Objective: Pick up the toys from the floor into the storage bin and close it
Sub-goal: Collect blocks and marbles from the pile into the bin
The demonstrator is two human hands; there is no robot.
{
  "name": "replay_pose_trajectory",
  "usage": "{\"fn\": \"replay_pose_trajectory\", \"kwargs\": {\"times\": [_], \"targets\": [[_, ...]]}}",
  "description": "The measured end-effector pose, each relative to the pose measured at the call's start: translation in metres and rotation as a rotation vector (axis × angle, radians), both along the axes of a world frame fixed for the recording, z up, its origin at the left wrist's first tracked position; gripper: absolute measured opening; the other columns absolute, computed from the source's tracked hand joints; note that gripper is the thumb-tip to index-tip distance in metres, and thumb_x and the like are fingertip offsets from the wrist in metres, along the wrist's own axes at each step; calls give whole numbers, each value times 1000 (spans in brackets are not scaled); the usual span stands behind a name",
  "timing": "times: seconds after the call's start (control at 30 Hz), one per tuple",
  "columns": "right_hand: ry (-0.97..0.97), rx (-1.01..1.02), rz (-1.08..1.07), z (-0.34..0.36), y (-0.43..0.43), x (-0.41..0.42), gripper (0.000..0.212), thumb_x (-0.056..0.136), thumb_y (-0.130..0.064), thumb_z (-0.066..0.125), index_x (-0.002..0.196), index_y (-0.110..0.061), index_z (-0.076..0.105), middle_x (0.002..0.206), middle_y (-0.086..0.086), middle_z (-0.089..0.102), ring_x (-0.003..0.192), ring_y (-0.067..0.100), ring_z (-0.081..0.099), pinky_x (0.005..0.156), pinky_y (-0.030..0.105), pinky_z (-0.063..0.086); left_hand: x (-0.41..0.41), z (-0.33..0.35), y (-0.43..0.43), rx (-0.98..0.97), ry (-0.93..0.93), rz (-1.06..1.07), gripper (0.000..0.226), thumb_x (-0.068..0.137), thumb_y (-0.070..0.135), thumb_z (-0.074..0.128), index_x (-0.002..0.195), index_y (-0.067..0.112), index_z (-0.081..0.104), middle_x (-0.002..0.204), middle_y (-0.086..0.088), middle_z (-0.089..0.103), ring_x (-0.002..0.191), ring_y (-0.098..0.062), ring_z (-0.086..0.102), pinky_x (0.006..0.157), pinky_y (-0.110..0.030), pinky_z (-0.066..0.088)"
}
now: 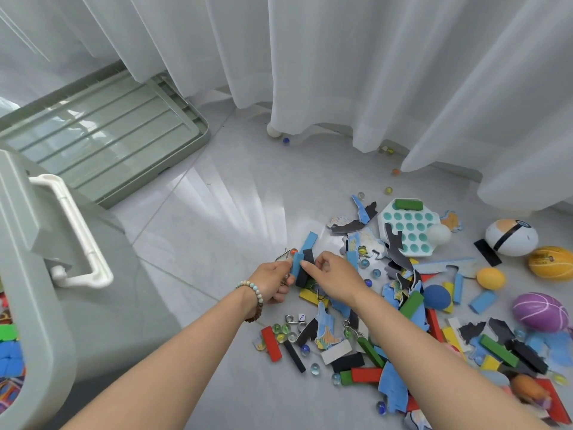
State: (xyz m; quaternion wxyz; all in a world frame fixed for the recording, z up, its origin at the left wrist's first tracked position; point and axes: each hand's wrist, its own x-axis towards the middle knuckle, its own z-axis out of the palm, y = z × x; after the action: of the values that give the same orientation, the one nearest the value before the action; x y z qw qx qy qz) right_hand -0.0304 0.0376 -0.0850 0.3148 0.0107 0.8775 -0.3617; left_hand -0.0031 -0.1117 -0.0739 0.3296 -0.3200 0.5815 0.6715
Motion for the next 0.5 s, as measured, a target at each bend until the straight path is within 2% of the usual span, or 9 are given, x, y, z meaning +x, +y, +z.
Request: {"fn": "replay_pose_trajectory", "kwargs": {"times": [0.17,0.3,0.4,0.5], "targets": [[-21,-160,-27,-3,2,4,32,90,-47,52,81,-17,45,55,-7,37,51,10,32,56,29,30,4,0,2,-35,9,-66,24,99,30,42,84,12,49,56,2,40,36,-5,24,35,-12,20],[-7,-209,6,-6,-2,8,28,91,-44,53,86,-16,51,55,-6,34,51,9,29,55,29,28,5,-1,8,-17,-3,-61,25,99,21,37,78,14,50,57,1,40,36,-5,24,34,-13,20],[42,-234,-46,-5,-2,10,25,92,-39,53,75,-22,48,55,-7,31,51,7,27,51,22,27,3,2,11,7,2,-36,24,100,24,38,81,15,49,56,2,39,36,-4,24,34,-13,20],[-2,-329,-209,0,5,7,31,94,-38,51,78,-11,51,56,-3,33,45,5,26,45,17,23,1,4,9,0,35,25,23,100,27,39,89,13,55,54,3,40,35,-3,26,34,-12,20]]}}
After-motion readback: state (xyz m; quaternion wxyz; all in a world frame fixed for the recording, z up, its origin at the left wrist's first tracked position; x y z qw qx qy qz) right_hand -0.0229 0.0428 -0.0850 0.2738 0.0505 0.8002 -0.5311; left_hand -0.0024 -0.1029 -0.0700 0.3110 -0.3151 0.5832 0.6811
